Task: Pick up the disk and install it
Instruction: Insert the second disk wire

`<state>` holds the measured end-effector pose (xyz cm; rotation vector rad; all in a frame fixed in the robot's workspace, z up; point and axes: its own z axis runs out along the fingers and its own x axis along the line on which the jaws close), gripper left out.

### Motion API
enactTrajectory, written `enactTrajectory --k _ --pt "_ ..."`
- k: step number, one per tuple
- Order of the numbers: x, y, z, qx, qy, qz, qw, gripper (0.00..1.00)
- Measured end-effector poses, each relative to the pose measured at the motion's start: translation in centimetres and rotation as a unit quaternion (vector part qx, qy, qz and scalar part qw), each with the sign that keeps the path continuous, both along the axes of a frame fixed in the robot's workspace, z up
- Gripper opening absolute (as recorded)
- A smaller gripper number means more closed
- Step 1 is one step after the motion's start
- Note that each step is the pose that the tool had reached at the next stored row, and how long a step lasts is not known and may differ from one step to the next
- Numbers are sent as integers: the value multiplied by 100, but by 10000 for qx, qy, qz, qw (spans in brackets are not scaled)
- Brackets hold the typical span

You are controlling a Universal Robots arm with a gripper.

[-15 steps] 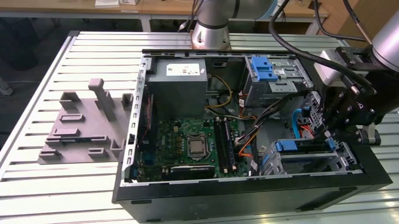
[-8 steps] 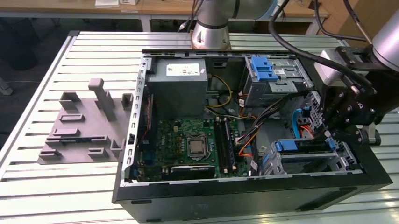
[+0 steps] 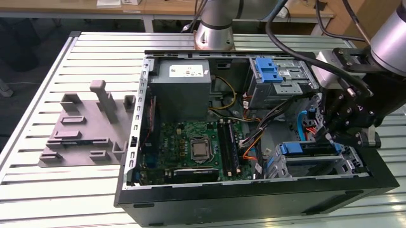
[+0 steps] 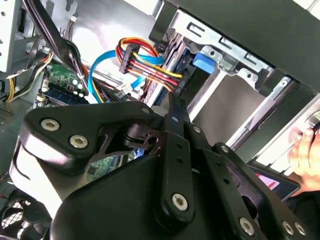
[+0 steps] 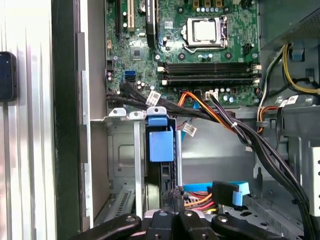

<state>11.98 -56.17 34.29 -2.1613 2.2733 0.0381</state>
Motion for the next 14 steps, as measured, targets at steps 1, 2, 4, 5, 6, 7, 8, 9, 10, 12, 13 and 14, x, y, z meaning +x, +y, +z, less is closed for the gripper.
enactTrajectory --k 1,2,4,5,6,7,8,9,10,12,13,14 --pt "-8 0 1 0 -4 0 10000 11" --pt "-9 -1 7 -2 -4 0 10000 11" --pt "-8 2 50 -1 -4 1 10000 11" --pt "-9 4 75 -1 -4 1 10000 11" --pt "-9 6 96 -1 -4 1 10000 11" --pt "-10 7 116 -1 -4 0 10000 11" --pt "-15 6 125 -1 -4 -1 10000 11" --pt "-31 7 123 2 -6 0 10000 11" --pt "-57 7 124 1 -7 0 10000 11" --pt "-108 7 125 0 -9 1 10000 11" --pt "-132 7 125 2 -10 0 10000 11" --pt "-153 7 125 2 -13 0 10000 11"
